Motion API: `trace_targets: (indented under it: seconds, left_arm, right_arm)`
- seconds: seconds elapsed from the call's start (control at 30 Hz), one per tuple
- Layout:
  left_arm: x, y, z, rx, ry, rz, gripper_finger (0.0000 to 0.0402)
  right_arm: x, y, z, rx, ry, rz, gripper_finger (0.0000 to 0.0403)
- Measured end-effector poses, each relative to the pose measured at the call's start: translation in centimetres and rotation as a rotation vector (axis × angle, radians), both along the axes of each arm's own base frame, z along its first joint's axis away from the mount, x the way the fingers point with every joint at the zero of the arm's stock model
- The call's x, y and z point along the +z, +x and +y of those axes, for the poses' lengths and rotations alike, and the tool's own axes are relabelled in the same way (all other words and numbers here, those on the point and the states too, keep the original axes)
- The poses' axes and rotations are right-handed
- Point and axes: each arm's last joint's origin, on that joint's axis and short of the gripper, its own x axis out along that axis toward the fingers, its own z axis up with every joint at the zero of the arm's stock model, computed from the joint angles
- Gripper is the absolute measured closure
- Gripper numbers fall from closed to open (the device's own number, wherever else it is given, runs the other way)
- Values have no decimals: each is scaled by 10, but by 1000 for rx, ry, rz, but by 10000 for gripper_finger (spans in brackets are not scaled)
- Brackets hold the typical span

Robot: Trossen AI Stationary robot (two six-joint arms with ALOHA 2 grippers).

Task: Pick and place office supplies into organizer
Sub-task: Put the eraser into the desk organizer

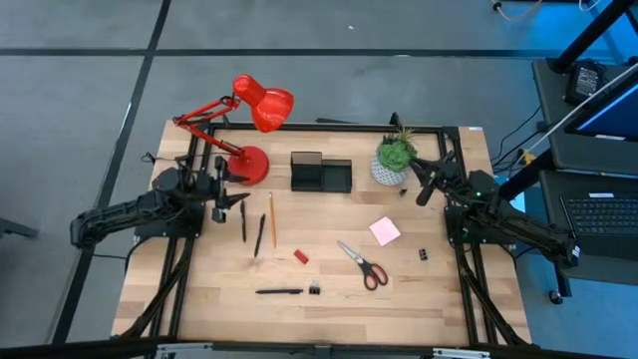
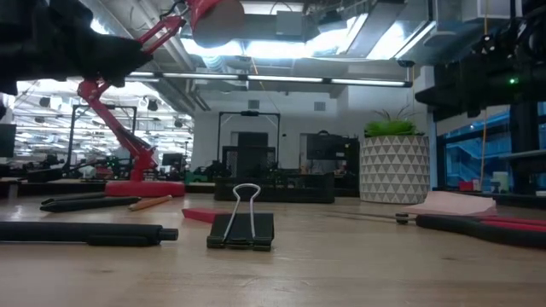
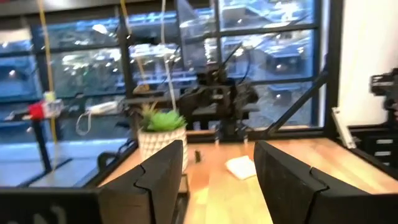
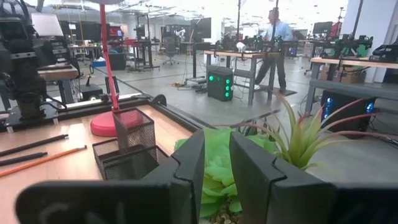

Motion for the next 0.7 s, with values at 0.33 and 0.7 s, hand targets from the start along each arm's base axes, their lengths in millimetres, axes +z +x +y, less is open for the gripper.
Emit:
trace_targets:
  seconds: [0.33,0.7]
  left_arm:
    - [4,20,-9,34,35,87,210]
    - [36,68,-26,52,30,372,214]
  right_arm:
    - [4,0,0,-1,-17,-34,323]
    - [6,-1,0,-1,-30,-52,323]
